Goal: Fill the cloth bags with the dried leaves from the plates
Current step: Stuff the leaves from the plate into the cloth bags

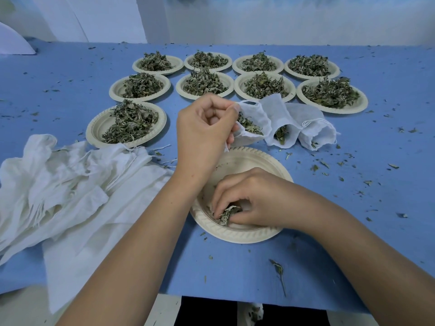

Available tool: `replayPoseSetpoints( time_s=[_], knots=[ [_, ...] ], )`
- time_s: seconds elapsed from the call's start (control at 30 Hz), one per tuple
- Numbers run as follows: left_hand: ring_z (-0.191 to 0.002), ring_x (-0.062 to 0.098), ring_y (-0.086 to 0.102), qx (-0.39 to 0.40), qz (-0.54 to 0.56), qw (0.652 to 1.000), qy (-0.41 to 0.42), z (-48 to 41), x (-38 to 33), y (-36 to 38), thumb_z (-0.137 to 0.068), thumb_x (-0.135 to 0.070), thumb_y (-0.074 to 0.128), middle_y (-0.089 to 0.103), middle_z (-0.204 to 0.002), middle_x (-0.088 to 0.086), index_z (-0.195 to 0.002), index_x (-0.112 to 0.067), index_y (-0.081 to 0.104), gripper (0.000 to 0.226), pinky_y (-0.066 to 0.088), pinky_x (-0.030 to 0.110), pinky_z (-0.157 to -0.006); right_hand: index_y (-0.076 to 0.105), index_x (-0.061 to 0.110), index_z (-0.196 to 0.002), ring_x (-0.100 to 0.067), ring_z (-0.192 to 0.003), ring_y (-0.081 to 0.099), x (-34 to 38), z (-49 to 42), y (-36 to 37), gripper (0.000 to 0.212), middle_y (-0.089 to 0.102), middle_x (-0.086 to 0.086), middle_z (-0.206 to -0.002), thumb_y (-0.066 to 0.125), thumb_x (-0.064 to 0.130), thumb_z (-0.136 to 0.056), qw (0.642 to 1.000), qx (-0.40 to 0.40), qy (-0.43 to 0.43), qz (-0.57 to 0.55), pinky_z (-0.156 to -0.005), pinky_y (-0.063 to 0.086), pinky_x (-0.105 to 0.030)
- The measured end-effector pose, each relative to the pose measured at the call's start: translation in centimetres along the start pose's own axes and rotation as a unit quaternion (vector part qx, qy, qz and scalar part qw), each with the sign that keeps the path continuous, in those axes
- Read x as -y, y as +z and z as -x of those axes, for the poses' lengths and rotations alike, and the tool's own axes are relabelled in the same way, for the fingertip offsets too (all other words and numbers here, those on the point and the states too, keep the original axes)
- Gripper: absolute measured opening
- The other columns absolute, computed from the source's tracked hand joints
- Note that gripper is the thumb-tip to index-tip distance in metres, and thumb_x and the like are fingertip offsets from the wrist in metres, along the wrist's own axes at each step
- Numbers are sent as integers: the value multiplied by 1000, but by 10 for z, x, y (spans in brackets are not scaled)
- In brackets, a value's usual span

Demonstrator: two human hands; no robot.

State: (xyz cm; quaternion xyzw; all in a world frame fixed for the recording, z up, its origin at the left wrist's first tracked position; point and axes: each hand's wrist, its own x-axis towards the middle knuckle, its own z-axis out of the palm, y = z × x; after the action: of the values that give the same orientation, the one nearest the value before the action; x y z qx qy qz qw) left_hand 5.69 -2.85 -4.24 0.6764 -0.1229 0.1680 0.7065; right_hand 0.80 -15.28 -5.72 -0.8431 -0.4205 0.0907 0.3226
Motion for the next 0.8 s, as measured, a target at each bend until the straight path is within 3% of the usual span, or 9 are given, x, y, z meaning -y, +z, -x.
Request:
replayPoseSetpoints(
  time_s=[0.1,0.2,0.3,0.37,0.43,0.5,0.67,0.8],
  knots=[
    [-39,9,48,-3,-1,1000,-1,-1,0,0,-90,0,63,59,-51,-2,-76,-4,64,14,40,19,-43,76,2,-81,1,-76,56,0,1,-1,21,72,-5,-87,68,-14,-69,998,-53,-22,4,-70,38,-4],
    [-40,8,48,-4,0,1000,-4,-2,0,0,-89,0,63,59,-50,-3,-76,-4,64,14,41,18,-44,76,5,-82,-8,-82,66,3,5,-12,22,73,-4,-86,70,-14,-71,983,-163,-45,-79,-78,50,-19],
    [-42,5,52,0,-10,1000,4,-2,0,0,-88,2,63,60,-51,-5,-76,-4,64,13,44,16,-46,73,3,-86,-14,-82,68,2,9,-24,23,73,0,-87,71,-15,-71,928,-296,-72,-215,-76,53,-23],
    [-43,4,53,12,-21,1000,9,0,0,1,-87,3,64,60,-53,-4,-77,-2,65,11,43,15,-46,75,10,-82,-12,-83,69,-2,10,-30,18,73,4,-86,73,-4,-72,879,-377,-77,-283,-76,54,-23],
    [-41,6,52,27,-23,999,7,1,0,1,-89,0,65,60,-53,1,-78,-2,65,11,41,15,-43,76,24,-77,-9,-82,68,-4,11,-33,22,74,8,-83,76,3,-71,832,-446,-50,-326,-77,53,-21],
    [-42,7,53,43,-25,999,9,2,1,1,-90,-3,66,60,-54,5,-78,-4,65,12,40,15,-43,76,25,-76,-6,-79,68,-6,10,-33,24,74,9,-80,74,1,-73,806,-497,-9,-321,-76,52,-18],
    [-38,7,51,92,-29,995,24,4,0,2,-89,-2,66,61,-51,-1,-75,-12,64,17,40,16,-41,71,13,-90,-4,-78,69,-6,9,-28,24,73,13,-77,70,-8,-78,830,-516,60,-203,-73,53,-16],
    [-38,5,49,119,-36,992,25,6,0,4,-88,0,65,59,-49,-6,-74,-14,65,20,42,18,-40,75,11,-87,-6,-82,66,-8,8,-23,26,70,6,-84,66,-10,-75,875,-474,93,6,-77,51,-15]
  ],
)
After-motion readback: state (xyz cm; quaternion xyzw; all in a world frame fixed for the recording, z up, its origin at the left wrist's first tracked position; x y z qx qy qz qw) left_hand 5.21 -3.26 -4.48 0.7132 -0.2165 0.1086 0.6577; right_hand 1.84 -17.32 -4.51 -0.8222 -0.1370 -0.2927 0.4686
